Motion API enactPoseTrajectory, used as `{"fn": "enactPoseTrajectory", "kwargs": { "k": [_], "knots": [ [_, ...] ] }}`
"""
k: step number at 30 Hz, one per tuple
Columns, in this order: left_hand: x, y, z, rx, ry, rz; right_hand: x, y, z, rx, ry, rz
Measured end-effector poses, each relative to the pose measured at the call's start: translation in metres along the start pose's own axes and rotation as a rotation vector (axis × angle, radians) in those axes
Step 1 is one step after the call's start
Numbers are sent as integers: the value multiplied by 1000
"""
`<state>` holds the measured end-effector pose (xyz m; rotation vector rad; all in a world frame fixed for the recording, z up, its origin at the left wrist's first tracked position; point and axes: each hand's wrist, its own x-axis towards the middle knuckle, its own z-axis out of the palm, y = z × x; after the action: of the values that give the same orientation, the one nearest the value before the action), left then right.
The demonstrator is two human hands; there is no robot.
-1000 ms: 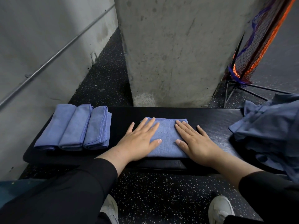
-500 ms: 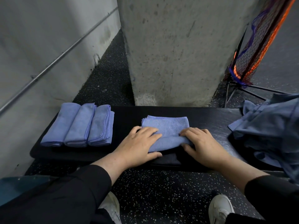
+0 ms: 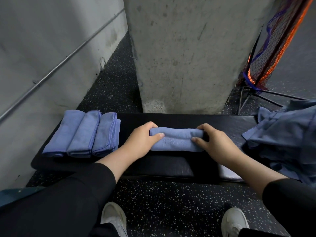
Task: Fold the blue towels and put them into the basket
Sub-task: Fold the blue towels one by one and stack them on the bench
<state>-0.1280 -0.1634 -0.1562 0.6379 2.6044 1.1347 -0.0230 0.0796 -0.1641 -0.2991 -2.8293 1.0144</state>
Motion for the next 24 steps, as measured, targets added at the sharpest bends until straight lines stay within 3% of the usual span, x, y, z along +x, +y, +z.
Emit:
{"fn": "enactPoseTrajectory", "kwargs": {
  "k": [2, 5, 7, 9, 13, 15, 18, 20, 24],
  "knots": [
    [6, -1, 4, 117, 76, 11, 8, 2, 4, 20, 55, 28],
    [13, -9, 10, 509, 209, 396, 16, 10, 13, -216, 176, -182],
    [11, -12, 12, 551, 90, 511, 18, 17, 17, -341, 204, -331],
    [6, -15, 17, 543, -74, 404, 15, 28, 18, -332, 108, -364],
    [8, -19, 19, 681, -178, 330, 13, 45, 14, -274, -153, -300],
    [11, -17, 19, 707, -185, 306, 17, 46, 15, -267, -162, -271],
    [12, -10, 20, 665, -117, 281, 23, 35, 11, -66, -72, -187],
    [10, -1, 14, 543, -82, 199, 26, 24, 3, 122, -34, -104],
    [-3, 18, -2, 3, -181, -71, 32, -7, -11, 511, 28, 23]
  ]
}}
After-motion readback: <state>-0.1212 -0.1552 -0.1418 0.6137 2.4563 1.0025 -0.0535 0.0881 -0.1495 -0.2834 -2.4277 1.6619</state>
